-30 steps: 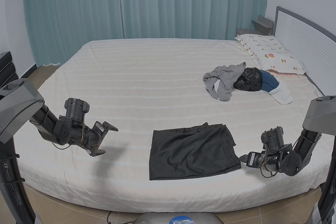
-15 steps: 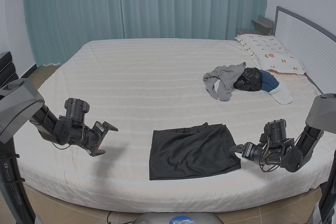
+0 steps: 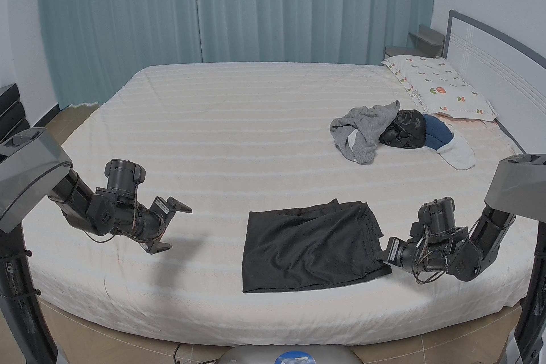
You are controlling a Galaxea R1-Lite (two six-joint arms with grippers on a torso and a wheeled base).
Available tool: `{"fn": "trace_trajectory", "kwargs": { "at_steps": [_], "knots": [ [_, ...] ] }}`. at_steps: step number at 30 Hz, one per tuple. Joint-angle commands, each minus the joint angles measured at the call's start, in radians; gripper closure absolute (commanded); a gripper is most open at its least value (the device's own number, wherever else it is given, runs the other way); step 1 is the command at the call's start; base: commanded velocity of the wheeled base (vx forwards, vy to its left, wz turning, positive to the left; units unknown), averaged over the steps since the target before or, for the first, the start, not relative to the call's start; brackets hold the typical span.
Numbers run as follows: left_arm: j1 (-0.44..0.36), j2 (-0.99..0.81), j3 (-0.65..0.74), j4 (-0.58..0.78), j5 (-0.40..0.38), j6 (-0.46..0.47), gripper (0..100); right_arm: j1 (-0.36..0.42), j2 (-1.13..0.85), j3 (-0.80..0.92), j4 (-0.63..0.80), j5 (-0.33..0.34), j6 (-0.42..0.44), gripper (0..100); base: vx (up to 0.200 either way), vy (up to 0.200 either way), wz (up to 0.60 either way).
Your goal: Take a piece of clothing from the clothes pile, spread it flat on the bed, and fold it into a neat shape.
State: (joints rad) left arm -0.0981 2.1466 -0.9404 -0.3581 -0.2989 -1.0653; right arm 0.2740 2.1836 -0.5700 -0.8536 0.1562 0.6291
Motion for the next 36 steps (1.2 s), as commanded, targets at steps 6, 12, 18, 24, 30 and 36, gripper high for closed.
{"fn": "trace_trajectory", "kwargs": {
  "at_steps": [6,12,18,24,30,36],
  "knots": [
    [0.001,0.001,0.000,0.001,-0.002,0.001,0,-0.035,-0.048,0.067,-0.002,-0.015,-0.040,100,0.000,0.000,0.00],
    [0.001,0.001,0.000,0.001,-0.002,0.001,0,-0.050,-0.047,0.078,-0.002,-0.015,-0.059,100,0.000,0.000,0.00],
    [0.001,0.001,0.000,0.001,-0.002,0.001,0,-0.073,-0.047,0.093,0.001,-0.015,-0.086,100,0.000,0.000,0.00],
    [0.000,0.001,0.000,0.001,-0.002,0.002,0,-0.076,-0.053,0.081,-0.008,-0.004,-0.089,0,0.000,0.000,0.00],
    [-0.002,0.001,0.002,-0.001,0.000,0.002,0,-0.073,-0.030,-0.047,-0.010,0.002,-0.039,0,0.000,0.000,0.00],
    [-0.002,0.001,0.002,0.001,0.001,0.001,0,-0.073,0.107,-0.226,-0.004,0.022,0.011,0,0.000,0.000,0.00]
  ]
}}
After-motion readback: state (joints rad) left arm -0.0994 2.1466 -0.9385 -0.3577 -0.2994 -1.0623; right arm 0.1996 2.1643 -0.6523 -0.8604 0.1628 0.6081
